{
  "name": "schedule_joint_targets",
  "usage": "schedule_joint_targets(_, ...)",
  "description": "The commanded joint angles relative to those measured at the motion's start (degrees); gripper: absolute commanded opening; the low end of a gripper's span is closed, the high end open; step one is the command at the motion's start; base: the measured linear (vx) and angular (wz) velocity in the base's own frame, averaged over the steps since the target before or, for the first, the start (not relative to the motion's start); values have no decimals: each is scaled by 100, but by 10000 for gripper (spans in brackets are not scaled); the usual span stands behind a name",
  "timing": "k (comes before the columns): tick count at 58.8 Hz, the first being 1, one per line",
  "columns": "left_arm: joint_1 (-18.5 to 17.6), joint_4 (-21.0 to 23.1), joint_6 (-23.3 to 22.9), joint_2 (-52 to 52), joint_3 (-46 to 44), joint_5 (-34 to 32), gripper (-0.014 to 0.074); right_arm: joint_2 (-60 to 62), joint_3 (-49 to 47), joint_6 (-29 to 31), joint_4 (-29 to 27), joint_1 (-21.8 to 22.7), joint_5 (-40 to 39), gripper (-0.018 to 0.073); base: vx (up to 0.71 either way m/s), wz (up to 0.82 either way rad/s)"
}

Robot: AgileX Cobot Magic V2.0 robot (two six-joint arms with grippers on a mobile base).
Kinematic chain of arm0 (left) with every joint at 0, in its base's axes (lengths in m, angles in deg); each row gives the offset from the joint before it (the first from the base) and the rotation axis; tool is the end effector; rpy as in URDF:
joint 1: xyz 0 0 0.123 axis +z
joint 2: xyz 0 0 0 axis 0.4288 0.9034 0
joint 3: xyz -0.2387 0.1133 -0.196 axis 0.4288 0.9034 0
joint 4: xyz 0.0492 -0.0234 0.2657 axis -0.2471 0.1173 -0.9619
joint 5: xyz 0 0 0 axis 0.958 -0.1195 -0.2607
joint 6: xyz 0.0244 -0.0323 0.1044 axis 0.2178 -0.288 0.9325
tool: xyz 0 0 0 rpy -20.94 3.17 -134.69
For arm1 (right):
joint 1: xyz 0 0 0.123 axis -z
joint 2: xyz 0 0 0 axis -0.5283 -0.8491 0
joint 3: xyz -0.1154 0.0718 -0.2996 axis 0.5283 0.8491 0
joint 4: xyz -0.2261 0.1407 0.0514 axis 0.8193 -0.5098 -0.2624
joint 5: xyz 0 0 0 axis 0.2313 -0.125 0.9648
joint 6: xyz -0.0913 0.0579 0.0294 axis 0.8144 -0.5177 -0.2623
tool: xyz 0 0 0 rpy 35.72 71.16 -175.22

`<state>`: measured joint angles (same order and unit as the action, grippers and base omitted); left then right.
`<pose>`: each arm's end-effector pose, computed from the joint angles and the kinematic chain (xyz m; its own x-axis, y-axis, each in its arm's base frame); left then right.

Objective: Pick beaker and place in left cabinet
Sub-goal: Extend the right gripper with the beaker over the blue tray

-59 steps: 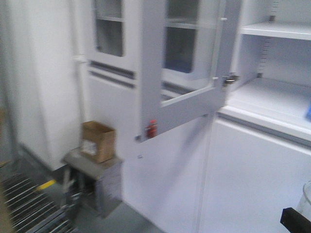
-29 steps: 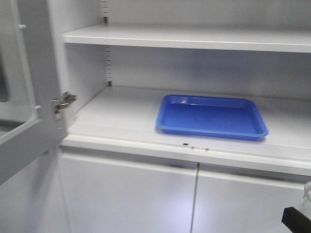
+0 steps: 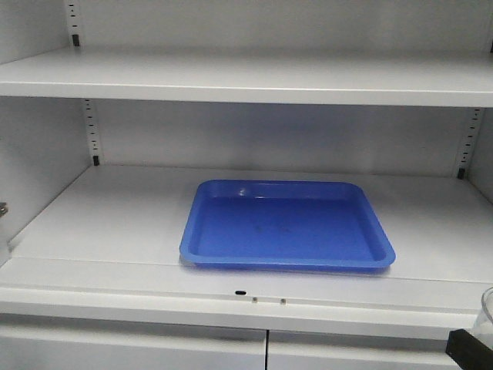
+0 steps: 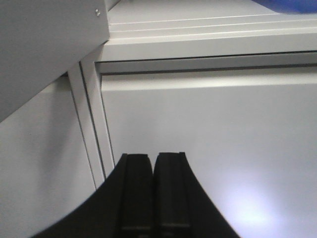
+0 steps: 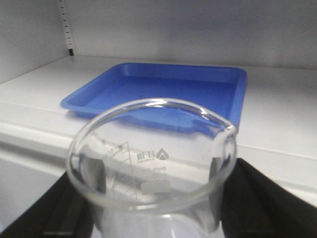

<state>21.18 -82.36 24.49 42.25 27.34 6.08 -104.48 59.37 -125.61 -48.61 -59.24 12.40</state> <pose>0.0505 0.0017 0.1750 -0.1974 -0.0012 -0.9803 0.0231 0.9997 -0.0059 0.1169 0.0436 0.3384 -0.1603 0.0327 -0.9865 -0.3231 0.9427 0.0838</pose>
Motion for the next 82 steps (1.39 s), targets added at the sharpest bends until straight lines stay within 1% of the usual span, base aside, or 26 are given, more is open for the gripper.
schedule_joint_targets(1, 1, 1, -24, -55, -65, -474, 4, -28, -188, 30, 98, -3, -354, -4, 32, -18)
schedule_joint_targets(35, 1, 1, -24, -55, -65, -474, 4, -28, -188, 30, 98, -3, -354, -4, 25, -18)
schedule_joint_targets(75, 1, 1, -24, -55, -65, -474, 4, -29, -188, 25, 92, -3, -354, -4, 2, -1)
schedule_joint_targets(79, 1, 1, -24, -55, -65, -474, 4, -80, -188, 31, 146, -3, -448, -4, 0, 0)
schedule_joint_targets(82, 1, 1, -24, -55, -65, -474, 4, -217, -188, 31, 262, 2, -703, -4, 0, 0)
